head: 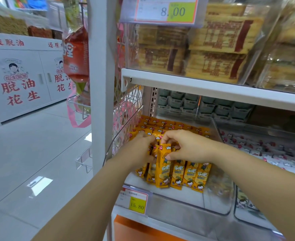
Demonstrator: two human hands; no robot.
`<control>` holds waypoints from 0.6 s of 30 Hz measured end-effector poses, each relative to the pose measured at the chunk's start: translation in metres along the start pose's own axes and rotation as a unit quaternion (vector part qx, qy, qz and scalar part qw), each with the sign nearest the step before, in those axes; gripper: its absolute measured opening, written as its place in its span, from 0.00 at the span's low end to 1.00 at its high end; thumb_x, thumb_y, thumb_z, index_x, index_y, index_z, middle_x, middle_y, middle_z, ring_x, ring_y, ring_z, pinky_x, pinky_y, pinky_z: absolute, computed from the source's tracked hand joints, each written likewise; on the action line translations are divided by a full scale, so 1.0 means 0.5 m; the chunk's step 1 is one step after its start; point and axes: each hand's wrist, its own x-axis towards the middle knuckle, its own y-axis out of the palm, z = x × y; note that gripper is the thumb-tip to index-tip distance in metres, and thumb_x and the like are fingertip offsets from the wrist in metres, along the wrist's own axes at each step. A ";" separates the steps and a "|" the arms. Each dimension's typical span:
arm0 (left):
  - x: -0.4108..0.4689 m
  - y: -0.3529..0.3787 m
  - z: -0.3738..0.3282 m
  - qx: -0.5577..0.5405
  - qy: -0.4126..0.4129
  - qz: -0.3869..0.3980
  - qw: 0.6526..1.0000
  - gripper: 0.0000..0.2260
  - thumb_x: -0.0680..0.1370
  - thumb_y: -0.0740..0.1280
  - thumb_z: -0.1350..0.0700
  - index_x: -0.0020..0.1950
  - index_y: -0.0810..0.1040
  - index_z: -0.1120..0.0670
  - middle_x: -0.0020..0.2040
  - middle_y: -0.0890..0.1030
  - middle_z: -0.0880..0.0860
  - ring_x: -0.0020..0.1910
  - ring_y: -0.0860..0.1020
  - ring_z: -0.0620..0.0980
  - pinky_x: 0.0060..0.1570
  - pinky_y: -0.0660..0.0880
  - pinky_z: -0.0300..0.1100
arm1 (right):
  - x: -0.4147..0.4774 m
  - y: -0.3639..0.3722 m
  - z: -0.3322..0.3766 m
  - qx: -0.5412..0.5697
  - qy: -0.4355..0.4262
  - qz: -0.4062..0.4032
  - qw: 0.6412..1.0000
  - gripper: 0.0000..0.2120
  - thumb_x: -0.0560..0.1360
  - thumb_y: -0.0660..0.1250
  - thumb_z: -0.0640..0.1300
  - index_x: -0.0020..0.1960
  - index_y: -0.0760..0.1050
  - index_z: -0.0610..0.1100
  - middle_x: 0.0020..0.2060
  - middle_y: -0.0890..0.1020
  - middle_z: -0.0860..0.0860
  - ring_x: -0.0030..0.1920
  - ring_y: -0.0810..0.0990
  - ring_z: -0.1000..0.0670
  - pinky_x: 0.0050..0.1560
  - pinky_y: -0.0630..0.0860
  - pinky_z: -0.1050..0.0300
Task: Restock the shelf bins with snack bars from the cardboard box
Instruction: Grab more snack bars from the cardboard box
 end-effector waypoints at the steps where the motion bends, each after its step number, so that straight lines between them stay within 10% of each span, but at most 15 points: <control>1: 0.000 0.000 0.000 0.000 0.003 -0.004 1.000 0.22 0.73 0.73 0.52 0.65 0.71 0.51 0.63 0.66 0.52 0.55 0.72 0.53 0.47 0.69 0.43 | 0.003 0.000 0.000 -0.008 -0.003 0.001 1.000 0.17 0.72 0.72 0.45 0.58 0.71 0.52 0.57 0.74 0.57 0.61 0.72 0.56 0.60 0.73 0.57; 12: -0.003 0.002 0.003 0.009 0.010 -0.015 1.000 0.18 0.74 0.72 0.53 0.61 0.72 0.50 0.61 0.68 0.50 0.52 0.71 0.50 0.49 0.71 0.42 | -0.019 0.007 -0.010 -0.045 -0.004 -0.018 0.999 0.16 0.75 0.69 0.46 0.60 0.68 0.52 0.48 0.68 0.60 0.38 0.68 0.64 0.36 0.62 0.69; 18: -0.005 -0.003 -0.002 0.025 0.013 0.029 0.999 0.24 0.73 0.73 0.51 0.67 0.69 0.47 0.62 0.68 0.49 0.59 0.72 0.52 0.53 0.73 0.47 | -0.016 0.019 -0.009 -0.028 -0.004 -0.026 0.999 0.16 0.75 0.69 0.46 0.60 0.69 0.52 0.51 0.71 0.59 0.44 0.70 0.58 0.39 0.64 0.67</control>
